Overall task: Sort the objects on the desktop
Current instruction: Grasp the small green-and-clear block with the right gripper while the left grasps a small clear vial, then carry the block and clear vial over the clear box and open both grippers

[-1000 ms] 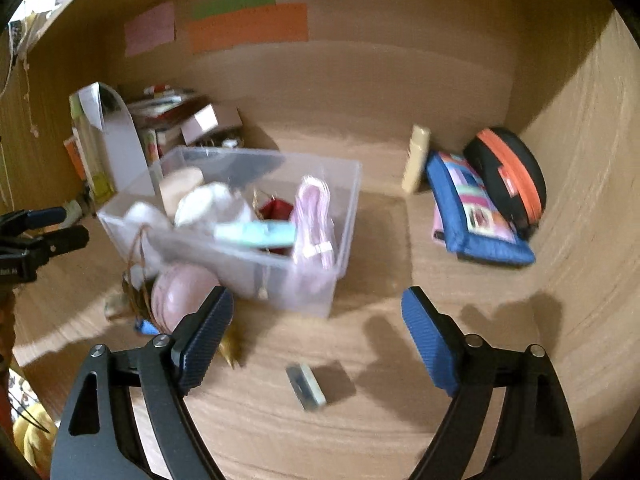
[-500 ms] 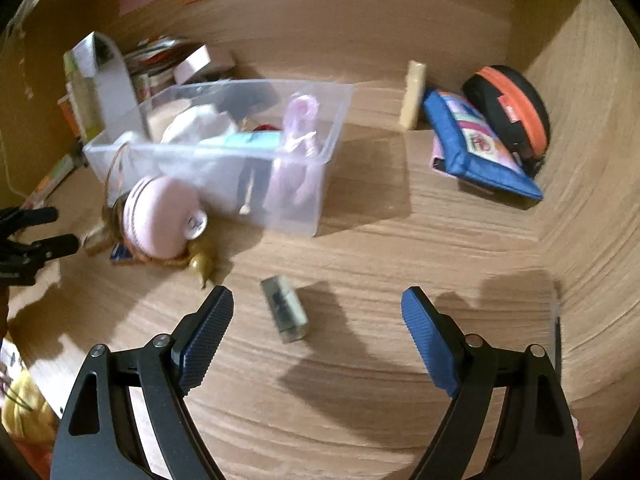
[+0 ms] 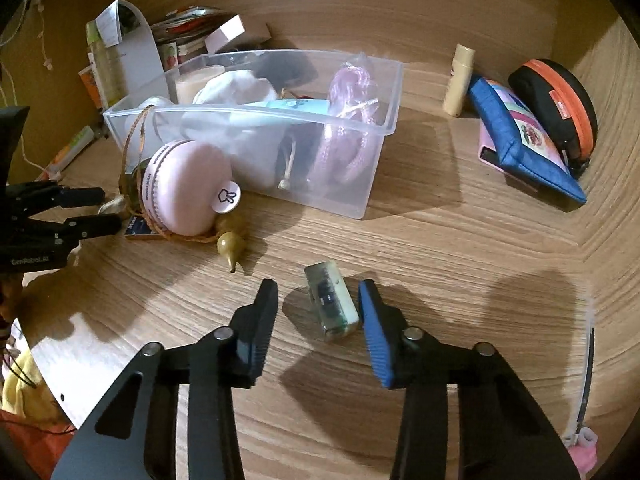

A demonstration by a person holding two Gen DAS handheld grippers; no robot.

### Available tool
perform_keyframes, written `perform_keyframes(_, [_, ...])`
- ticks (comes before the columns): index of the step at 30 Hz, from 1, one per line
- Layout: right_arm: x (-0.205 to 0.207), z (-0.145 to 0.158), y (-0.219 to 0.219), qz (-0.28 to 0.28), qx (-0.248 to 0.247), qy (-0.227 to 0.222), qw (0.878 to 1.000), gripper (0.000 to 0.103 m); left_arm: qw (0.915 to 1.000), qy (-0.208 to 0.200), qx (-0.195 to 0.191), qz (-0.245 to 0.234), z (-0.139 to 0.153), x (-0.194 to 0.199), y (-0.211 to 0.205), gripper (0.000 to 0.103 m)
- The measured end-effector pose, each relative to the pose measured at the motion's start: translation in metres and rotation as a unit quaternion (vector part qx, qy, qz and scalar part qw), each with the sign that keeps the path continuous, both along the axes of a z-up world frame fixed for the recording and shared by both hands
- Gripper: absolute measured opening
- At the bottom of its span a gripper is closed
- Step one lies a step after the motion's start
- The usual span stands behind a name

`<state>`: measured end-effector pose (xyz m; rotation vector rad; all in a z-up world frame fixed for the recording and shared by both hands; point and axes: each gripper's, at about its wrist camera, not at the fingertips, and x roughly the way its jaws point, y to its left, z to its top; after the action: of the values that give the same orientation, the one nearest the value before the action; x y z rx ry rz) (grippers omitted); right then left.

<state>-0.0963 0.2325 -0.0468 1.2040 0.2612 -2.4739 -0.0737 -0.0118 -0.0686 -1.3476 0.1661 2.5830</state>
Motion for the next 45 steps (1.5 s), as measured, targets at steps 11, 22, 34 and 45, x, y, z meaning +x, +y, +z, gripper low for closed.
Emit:
perform_keyframes(11, [-0.002,-0.006,0.003,-0.009,-0.023,-0.009,1.000,0.015,0.9999,0.014,0.007,0.001,0.001,-0.003,-0.005,0.023])
perform_keyframes(22, [0.008,0.027,0.006,-0.017,-0.048,0.026,0.998,0.015,0.9978,0.044,0.031,0.038,0.022,0.013,-0.022,0.023])
perform_keyframes(34, [-0.001,0.068,0.000,-0.010,-0.077,0.072,0.994,0.015,0.9906,0.111,0.065,0.046,0.072,0.011,-0.028,0.023])
perform_keyframes(45, [-0.021,0.078,-0.007,-0.007,-0.091,0.083,0.992,0.015,0.9875,0.126,0.084,0.043,0.086,-0.016,-0.027,0.023])
